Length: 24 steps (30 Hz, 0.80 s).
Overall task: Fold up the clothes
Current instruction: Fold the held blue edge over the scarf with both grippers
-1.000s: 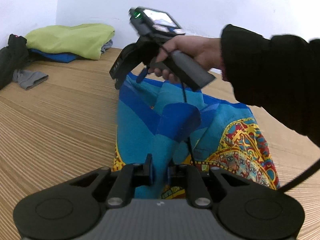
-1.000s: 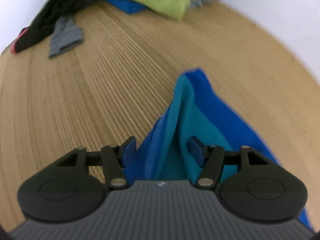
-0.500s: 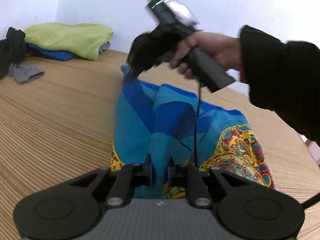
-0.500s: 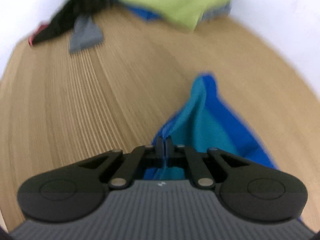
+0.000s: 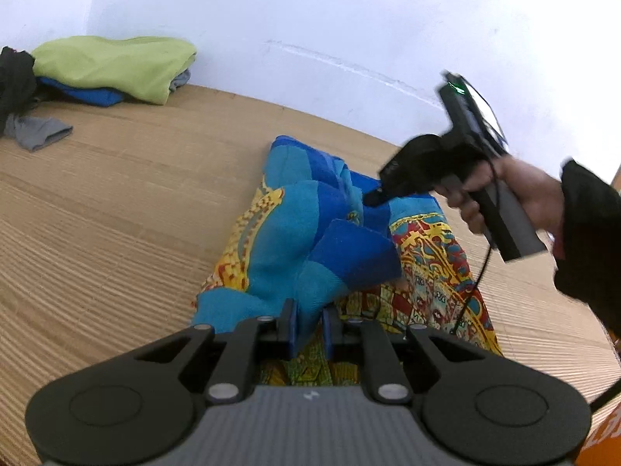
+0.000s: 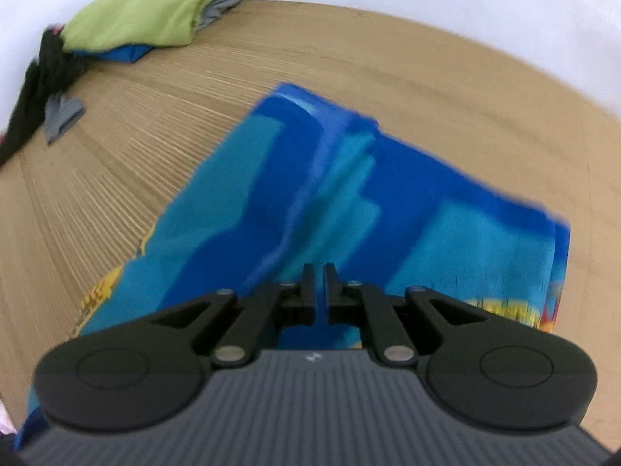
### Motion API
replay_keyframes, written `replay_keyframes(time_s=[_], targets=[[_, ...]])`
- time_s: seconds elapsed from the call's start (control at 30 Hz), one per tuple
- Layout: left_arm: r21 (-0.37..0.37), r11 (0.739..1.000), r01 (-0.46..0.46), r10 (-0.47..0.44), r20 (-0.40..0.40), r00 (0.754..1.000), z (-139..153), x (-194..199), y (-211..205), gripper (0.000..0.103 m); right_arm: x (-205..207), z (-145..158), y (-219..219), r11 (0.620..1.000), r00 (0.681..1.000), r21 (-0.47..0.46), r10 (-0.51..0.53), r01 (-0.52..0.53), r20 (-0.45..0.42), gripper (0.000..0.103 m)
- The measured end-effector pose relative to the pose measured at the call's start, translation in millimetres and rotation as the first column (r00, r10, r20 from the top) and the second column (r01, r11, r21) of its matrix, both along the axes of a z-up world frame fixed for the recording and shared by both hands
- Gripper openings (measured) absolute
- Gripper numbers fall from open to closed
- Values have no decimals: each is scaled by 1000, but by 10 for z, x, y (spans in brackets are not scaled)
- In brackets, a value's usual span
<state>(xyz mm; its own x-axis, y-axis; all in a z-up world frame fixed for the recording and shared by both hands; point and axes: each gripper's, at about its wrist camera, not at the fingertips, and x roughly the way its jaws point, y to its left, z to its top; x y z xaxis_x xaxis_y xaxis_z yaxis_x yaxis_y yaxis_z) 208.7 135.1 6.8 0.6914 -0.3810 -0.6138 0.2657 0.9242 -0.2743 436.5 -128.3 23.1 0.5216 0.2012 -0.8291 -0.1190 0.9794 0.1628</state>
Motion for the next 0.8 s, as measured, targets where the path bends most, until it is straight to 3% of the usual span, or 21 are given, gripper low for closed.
replay_keyframes(time_s=[0.13,0.23,0.33,0.4,0.47,0.57,0.63,0.67,0.8], targets=[[15,1000,8,-8,2,1000,1,10,-48,16,-72,-24,-252,971,997,226,-68,77,-47,15],[33,999,22,-22,6,1000,1,51,-122,18,-213,6,-276,938,999,347,10,5,-41,23],[52,997,52,-53,2,999,8,53,-202,18,-481,57,-15,932,983,312,173,-185,65,26],[71,995,69,-68,-6,998,20,9,-225,19,-667,29,130,899,946,299,322,-319,40,26],[89,993,78,-76,-23,997,24,-41,-231,25,-854,-9,269,851,890,288,456,-439,9,24],[106,993,44,-35,-85,996,-11,-106,-148,32,-1154,-135,419,793,803,229,592,-565,-67,24],[113,994,5,8,-112,994,-23,-130,-62,32,-1350,-130,474,764,768,148,639,-628,-35,25],[116,993,-13,27,-115,993,-10,-133,-21,32,-1368,-96,469,766,772,133,636,-630,-9,26],[119,990,-79,93,-119,989,49,-112,124,37,-1064,-61,275,834,862,226,505,-503,52,26]])
